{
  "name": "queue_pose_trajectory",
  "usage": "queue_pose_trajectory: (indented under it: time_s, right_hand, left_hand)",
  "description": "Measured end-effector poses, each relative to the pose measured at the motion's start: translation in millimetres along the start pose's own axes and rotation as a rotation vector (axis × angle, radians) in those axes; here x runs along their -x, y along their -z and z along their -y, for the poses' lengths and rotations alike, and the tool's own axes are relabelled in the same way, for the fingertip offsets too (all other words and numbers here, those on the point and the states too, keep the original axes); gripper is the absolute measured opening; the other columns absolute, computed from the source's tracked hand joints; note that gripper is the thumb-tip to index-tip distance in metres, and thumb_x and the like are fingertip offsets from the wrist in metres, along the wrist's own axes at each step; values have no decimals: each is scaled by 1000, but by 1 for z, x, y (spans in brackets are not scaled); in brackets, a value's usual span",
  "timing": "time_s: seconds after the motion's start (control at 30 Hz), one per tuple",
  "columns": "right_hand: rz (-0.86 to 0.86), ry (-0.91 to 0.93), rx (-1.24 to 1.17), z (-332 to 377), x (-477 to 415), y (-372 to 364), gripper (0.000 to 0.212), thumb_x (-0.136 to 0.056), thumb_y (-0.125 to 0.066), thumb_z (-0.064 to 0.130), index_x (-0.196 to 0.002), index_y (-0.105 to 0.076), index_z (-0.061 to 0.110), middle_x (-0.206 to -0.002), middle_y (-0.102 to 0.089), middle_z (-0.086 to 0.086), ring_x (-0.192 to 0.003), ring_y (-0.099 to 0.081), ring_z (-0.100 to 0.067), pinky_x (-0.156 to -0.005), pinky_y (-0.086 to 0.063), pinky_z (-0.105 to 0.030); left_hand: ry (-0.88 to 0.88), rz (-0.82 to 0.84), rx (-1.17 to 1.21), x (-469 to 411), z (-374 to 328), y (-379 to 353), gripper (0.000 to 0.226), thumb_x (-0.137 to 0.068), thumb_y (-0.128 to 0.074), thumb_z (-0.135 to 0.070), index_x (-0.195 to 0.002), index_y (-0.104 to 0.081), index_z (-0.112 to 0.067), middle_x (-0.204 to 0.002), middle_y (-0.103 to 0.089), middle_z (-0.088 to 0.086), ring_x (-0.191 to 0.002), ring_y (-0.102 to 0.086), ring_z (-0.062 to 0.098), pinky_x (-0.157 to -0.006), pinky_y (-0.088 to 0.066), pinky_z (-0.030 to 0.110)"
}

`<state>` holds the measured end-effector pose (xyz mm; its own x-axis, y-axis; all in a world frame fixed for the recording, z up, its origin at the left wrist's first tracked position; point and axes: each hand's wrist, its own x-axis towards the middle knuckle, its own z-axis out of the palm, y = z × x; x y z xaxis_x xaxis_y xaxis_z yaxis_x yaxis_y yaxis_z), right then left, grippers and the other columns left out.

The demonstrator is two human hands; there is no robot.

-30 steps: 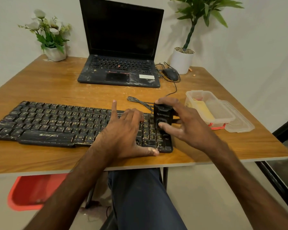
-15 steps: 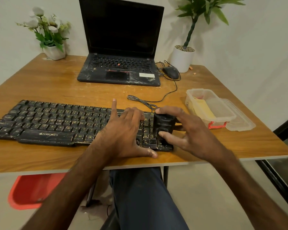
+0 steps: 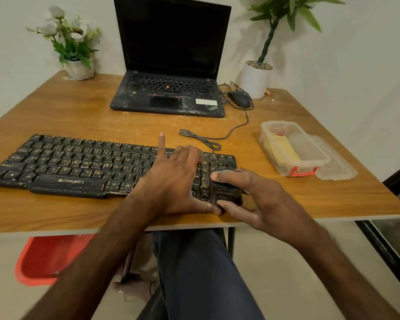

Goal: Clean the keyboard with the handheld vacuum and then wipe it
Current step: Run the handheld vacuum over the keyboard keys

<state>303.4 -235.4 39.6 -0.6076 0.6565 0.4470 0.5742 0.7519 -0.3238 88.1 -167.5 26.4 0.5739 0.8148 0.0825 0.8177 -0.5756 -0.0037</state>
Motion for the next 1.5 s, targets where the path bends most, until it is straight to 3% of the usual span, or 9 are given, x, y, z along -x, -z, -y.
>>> queue_pose_trajectory:
  time_s: [0.13,0.3,0.5,0.73,1.0,1.23,1.4,1.5]
  right_hand:
    - [1,-6,0,-9,14,10,56,-94,-60,33,-142,-33,38,-121,-57,1,-105,-60,-7,-78,-55,-29]
    - [-20,-34,-59,-11,20,11,59,-93,-64,28,-143,-34,37,-126,-59,0,-111,-61,-11,-81,-57,-34]
    - [33,2,-53,5,-15,-15,53,-95,-59,29,-141,-34,35,-120,-57,-5,-98,-62,-19,-71,-56,-37]
    - [-5,-33,-89,-8,12,8,56,-93,-61,30,-142,-34,38,-127,-58,1,-112,-60,-9,-81,-57,-35]
    - [29,32,-10,4,-16,-13,53,-95,-58,32,-141,-33,36,-122,-56,-2,-100,-62,-16,-70,-57,-33]
    - [-36,33,-58,-11,13,9,56,-92,-65,27,-141,-36,30,-126,-55,8,-112,-60,-7,-83,-57,-33]
    - [-83,63,-101,4,-7,-17,53,-91,-66,22,-137,-41,24,-122,-61,-6,-110,-62,-14,-82,-57,-33]
    - [-99,25,-194,1,-4,-12,56,-87,-71,20,-135,-43,28,-124,-57,10,-110,-62,-8,-82,-57,-27]
  left_hand:
    - [-8,44,22,2,8,1,120,-58,-35,-104,-139,-19,-17,-147,-37,1,-142,-34,17,-116,11,67]
    - [38,135,99,7,26,8,128,-51,-49,-101,-143,-11,-21,-155,-33,1,-148,-26,18,-112,24,64]
    - [37,131,88,4,29,7,133,-42,-46,-105,-140,-10,-23,-152,-37,0,-146,-30,17,-113,20,65]
    - [47,139,124,5,27,9,131,-44,-54,-101,-140,-15,-21,-152,-36,1,-147,-28,18,-114,21,63]
    - [44,129,108,7,28,8,132,-42,-48,-103,-139,-15,-20,-151,-37,0,-145,-31,17,-113,18,67]
    - [47,133,113,5,27,6,133,-43,-53,-101,-141,-15,-18,-153,-35,1,-147,-28,18,-113,19,66]
    - [32,125,97,6,28,7,130,-44,-53,-101,-138,-14,-21,-152,-36,0,-145,-31,18,-112,19,68]
    - [42,125,102,6,29,6,132,-42,-51,-103,-139,-15,-21,-151,-37,0,-145,-32,18,-112,18,68]
